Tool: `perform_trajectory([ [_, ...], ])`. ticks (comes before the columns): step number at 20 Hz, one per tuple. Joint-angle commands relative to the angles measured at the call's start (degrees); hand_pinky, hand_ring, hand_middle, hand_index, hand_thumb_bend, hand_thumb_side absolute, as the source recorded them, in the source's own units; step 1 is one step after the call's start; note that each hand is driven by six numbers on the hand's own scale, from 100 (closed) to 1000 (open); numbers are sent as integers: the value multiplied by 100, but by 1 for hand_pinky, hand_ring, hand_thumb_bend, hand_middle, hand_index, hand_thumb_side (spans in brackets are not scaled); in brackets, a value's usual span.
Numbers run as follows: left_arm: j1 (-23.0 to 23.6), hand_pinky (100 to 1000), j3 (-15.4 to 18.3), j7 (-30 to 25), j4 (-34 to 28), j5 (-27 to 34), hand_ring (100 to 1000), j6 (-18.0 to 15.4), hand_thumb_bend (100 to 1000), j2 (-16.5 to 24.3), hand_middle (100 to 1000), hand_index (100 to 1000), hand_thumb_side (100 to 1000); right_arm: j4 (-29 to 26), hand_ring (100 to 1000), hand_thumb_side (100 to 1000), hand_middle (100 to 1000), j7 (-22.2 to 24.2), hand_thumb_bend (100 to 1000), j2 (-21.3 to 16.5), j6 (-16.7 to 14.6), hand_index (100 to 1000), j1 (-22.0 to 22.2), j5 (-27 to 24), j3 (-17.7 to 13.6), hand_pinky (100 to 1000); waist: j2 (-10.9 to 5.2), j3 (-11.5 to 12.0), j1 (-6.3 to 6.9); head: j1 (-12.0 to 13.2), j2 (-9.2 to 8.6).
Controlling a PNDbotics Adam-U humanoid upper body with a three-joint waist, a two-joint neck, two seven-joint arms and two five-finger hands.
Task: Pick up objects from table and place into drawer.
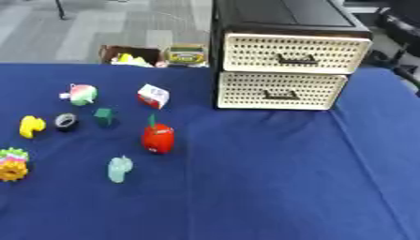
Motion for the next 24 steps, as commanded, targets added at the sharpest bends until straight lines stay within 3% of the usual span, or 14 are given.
perform_trajectory([
  [1,-103,434,7,-25,-71,8,491,-11,100,118,507,726,737,171,100,1000,100,108,239,48,161,839,-194,131,-22,100,-72,16,22,-43,-88],
  [24,-211,433,-27,-75,-71,25,489,-23,100,46,506,726,736,1184,100,1000,100,-395,255,1072,-45,836,-556,550,95,100,80,269,70,-222,-272],
])
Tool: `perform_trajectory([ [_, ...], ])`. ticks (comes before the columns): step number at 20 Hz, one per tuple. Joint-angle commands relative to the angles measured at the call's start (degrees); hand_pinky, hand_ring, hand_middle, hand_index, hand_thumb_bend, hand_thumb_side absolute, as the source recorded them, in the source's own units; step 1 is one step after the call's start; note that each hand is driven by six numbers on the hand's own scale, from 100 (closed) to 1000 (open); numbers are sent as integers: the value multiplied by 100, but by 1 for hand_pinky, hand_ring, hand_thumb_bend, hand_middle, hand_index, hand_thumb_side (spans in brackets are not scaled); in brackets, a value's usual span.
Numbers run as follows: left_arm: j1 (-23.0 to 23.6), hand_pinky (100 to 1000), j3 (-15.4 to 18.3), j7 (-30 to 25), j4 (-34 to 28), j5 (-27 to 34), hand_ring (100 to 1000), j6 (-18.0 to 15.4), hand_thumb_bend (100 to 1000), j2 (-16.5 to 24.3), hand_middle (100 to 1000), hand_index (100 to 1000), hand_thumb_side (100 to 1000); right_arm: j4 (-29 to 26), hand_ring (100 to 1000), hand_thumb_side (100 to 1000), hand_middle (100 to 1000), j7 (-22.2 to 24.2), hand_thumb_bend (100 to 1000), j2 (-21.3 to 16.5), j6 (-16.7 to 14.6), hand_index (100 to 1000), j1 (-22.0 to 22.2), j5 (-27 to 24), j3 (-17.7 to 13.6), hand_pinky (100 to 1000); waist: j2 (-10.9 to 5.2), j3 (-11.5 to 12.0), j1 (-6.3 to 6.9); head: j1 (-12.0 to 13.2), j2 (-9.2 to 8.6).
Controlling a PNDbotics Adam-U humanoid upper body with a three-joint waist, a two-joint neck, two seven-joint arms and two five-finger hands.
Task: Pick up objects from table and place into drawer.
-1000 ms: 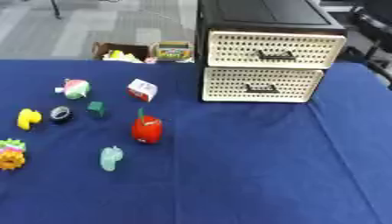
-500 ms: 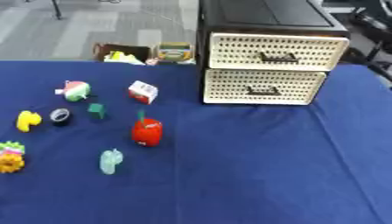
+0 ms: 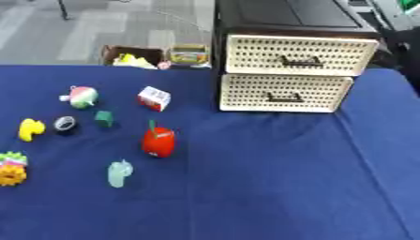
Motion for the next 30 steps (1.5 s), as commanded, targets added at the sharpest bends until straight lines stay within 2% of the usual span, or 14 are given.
perform_trajectory([
  [1,-71,433,11,-22,-71,18,489,-5,100,98,506,726,736,56,100,1000,100,23,254,8,23,839,-148,83,2,100,-93,21,32,-35,-79],
  [7,-66,433,17,-19,-71,16,489,-6,100,99,506,726,735,76,100,1000,100,149,238,-2,-13,846,-90,76,39,100,-95,25,32,-17,-86],
  [11,-55,433,24,-11,-71,13,489,-5,100,103,506,726,734,-2,100,1000,100,375,226,-142,-48,846,3,73,54,100,-99,17,29,8,-89],
  [16,-45,433,27,-7,-71,10,488,-5,100,109,506,726,734,-367,100,1000,100,608,223,-454,-68,846,186,-28,78,100,-99,-6,28,66,-92],
  [21,-37,434,41,6,-71,3,489,-8,100,121,506,726,733,-784,100,1000,100,634,211,-829,-15,848,443,-317,109,100,-96,-32,17,113,-101],
  [25,-41,434,45,12,-71,-1,489,-10,100,129,507,726,731,-1074,100,1000,100,635,221,-1152,101,851,697,-592,148,100,-85,-52,11,154,-104],
  [30,-49,434,48,17,-71,-1,489,-17,100,130,507,726,731,-1258,100,972,100,635,229,-1413,240,852,970,-676,165,100,-75,-46,18,169,-105],
])
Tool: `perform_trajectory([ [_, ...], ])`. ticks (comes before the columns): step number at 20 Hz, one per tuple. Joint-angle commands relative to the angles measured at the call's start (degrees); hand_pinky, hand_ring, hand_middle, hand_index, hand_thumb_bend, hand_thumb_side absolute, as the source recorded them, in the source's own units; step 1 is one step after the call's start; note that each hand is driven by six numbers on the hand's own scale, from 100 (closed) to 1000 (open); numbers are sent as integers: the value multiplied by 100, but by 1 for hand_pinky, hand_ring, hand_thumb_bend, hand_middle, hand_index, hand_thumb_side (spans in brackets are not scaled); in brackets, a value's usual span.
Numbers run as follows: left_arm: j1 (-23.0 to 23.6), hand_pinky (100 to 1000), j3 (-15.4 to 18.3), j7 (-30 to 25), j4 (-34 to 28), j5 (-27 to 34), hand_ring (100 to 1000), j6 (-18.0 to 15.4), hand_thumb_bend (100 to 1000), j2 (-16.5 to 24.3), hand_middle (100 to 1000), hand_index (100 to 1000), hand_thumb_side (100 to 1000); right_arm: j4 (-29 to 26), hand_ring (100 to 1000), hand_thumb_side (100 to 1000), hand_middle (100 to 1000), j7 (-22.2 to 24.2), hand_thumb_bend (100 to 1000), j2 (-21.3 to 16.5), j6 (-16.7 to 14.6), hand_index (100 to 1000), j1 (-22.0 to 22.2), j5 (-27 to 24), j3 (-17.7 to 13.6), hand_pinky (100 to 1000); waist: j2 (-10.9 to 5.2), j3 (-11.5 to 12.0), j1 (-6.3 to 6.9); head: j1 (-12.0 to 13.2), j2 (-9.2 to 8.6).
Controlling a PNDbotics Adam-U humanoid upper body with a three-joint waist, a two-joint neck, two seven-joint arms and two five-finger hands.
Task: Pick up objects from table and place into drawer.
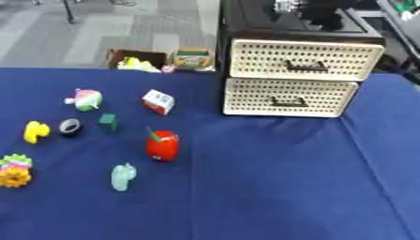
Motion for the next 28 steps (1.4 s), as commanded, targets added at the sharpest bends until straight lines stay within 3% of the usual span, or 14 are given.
perform_trajectory([
  [1,-55,434,52,13,-71,-2,489,-9,100,129,507,726,730,-181,100,969,100,213,232,-322,300,853,22,-86,-38,100,-75,6,23,21,-61],
  [7,-69,434,51,11,-71,-4,488,-13,100,126,507,726,727,-272,100,936,100,213,295,-486,322,857,240,-144,-46,100,-55,9,26,37,-69],
  [9,-73,434,52,12,-71,-4,488,-14,100,126,507,726,727,-274,100,873,100,213,377,-518,288,871,298,-191,-41,100,-52,14,27,43,-73],
  [10,-74,434,52,13,-71,-4,489,-15,100,127,507,726,727,-270,100,798,100,213,449,-528,252,889,324,-243,-29,100,-51,17,28,42,-74],
  [14,-78,434,54,18,-71,0,488,-16,100,124,507,726,727,-195,100,663,100,213,536,-564,-5,911,411,-532,86,100,-46,21,24,40,-76],
  [19,-77,434,53,16,-71,1,486,-12,100,115,506,728,725,180,100,442,100,213,564,-429,-201,925,308,-640,219,100,-48,14,23,33,-73],
  [22,-69,434,56,21,-71,2,485,-10,100,106,506,728,726,560,100,359,100,213,566,-253,-296,920,179,-552,308,100,-51,11,26,34,-70],
  [28,-50,433,62,32,-71,4,484,-6,100,97,506,729,725,1184,100,330,100,213,570,-58,-543,919,33,-118,329,100,-42,15,37,34,-78],
])
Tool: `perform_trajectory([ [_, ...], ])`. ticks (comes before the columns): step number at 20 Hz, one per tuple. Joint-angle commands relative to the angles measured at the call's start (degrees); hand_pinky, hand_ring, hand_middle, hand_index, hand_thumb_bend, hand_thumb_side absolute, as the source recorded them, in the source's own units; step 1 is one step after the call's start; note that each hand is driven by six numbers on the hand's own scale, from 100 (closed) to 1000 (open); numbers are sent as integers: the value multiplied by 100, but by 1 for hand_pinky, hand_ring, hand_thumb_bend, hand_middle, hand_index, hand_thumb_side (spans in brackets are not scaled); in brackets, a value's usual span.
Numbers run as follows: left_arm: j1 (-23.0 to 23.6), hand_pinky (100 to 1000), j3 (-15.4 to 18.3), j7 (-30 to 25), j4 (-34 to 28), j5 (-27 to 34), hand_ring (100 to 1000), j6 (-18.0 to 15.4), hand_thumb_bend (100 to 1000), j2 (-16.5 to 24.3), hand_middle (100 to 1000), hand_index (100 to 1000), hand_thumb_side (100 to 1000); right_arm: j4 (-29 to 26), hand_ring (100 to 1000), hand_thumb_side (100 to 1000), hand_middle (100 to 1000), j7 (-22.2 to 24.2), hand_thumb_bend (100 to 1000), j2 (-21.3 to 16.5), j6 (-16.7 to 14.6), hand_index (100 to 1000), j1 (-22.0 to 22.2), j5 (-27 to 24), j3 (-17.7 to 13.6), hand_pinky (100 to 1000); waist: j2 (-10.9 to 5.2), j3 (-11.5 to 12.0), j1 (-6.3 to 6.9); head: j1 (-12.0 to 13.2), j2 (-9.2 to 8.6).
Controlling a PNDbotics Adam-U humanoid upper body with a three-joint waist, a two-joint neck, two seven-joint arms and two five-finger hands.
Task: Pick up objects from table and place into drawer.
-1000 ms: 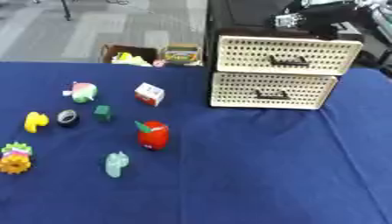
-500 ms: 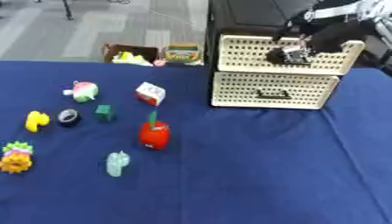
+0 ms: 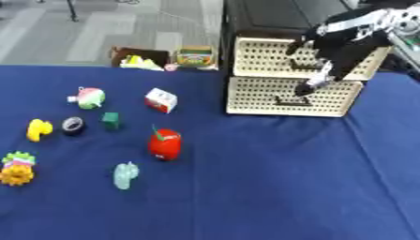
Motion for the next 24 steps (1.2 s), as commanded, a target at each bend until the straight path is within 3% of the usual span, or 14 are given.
perform_trajectory([
  [1,-44,433,53,20,-71,4,484,-1,100,94,506,729,725,244,100,331,100,52,570,-46,-98,918,-180,290,-119,100,-75,1,28,5,-78],
  [16,-15,433,70,31,-71,-19,480,5,100,88,505,728,726,626,100,364,100,52,577,-128,-368,910,-260,907,-490,100,-12,-59,31,52,-79],
  [24,-22,433,69,31,-71,-17,480,0,100,81,505,727,726,807,100,358,100,52,573,-62,-431,911,-242,1106,-379,100,0,-35,34,35,-113],
])
